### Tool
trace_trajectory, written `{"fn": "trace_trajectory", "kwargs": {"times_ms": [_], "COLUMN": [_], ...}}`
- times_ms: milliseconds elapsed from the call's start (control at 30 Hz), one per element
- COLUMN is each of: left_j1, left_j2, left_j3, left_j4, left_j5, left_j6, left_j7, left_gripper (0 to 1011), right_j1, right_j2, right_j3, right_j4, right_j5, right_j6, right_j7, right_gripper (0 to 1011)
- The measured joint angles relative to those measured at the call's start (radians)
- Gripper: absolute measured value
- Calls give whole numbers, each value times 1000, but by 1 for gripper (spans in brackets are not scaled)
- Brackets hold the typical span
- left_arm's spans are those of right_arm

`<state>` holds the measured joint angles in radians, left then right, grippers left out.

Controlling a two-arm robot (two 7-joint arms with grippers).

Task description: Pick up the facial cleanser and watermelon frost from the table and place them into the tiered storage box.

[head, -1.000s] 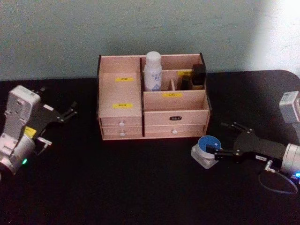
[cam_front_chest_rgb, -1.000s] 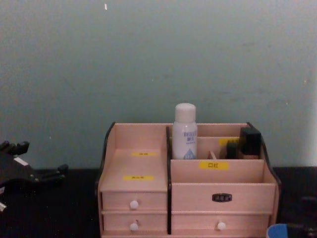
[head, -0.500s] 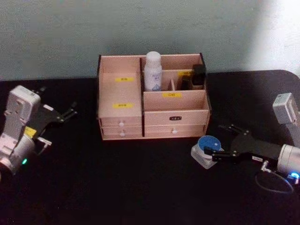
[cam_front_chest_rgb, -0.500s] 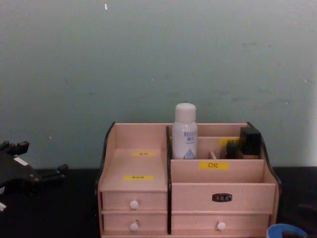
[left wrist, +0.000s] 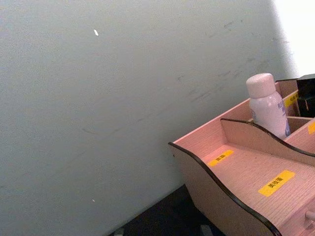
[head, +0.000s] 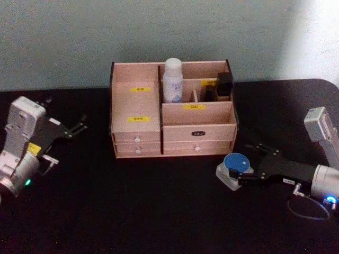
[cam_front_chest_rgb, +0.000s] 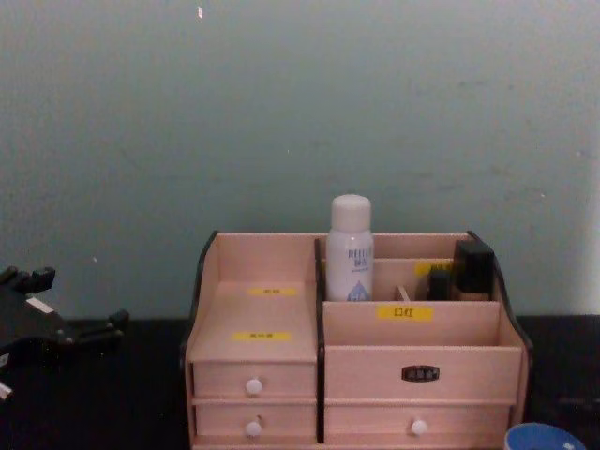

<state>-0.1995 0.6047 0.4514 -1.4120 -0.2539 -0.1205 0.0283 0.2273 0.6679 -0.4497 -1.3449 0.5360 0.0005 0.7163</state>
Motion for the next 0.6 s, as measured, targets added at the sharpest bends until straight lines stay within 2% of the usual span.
{"fn": "trace_trajectory", "kwargs": {"times_ms": [600], "left_j1": [0], "left_j2": [0], "left_j3": [0], "left_j4": [0], "left_j5": [0], "left_j6": [0], "left_j7": [0], "left_gripper": [1001], "right_j1": [3], "right_j2": [-8], "right_j3": [-6], "right_j4": [20], "right_j5": [-4], "right_j6": [10], "right_j7": [-5], "right_gripper": [1003]}}
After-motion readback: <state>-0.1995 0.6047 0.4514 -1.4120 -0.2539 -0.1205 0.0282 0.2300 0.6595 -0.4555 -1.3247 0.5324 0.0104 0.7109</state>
